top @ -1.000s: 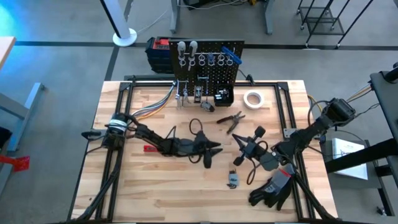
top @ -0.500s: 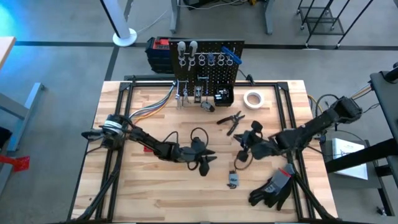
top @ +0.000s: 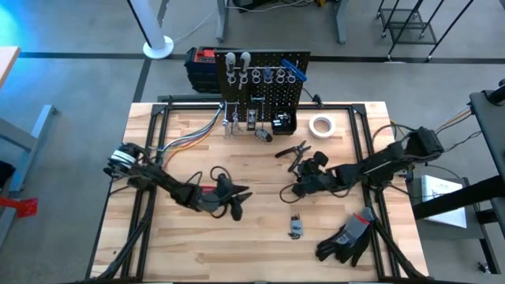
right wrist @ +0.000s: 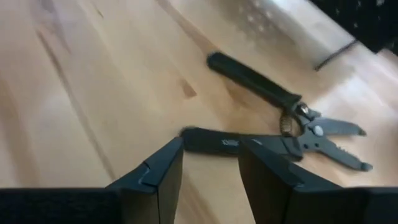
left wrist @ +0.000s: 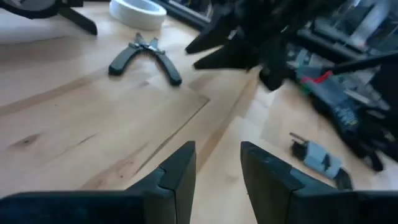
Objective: Hang tools onto peg board
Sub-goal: Hang the wire cutter on the peg board
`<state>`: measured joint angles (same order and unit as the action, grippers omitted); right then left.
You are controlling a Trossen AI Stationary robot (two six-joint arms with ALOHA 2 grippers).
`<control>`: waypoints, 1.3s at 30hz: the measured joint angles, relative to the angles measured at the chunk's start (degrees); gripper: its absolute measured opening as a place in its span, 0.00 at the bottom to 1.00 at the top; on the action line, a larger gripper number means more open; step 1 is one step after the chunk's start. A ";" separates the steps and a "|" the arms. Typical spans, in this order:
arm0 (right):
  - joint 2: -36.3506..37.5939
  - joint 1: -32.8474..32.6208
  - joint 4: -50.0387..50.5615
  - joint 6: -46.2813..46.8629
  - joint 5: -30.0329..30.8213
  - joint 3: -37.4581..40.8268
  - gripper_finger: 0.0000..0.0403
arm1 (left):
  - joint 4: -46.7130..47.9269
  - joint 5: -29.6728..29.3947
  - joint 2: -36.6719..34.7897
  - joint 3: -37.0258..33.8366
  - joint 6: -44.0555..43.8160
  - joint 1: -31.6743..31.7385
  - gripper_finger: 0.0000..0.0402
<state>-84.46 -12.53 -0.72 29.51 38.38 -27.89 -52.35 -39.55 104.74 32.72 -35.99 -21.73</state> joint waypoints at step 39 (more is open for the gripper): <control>1.92 -1.83 -5.60 8.09 -39.76 -1.81 0.16 | 2.29 -1.86 6.05 1.00 1.05 -1.71 0.29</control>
<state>-82.54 -14.36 -6.32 37.60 -1.38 -29.71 -50.07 -41.41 110.79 33.72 -34.94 -23.44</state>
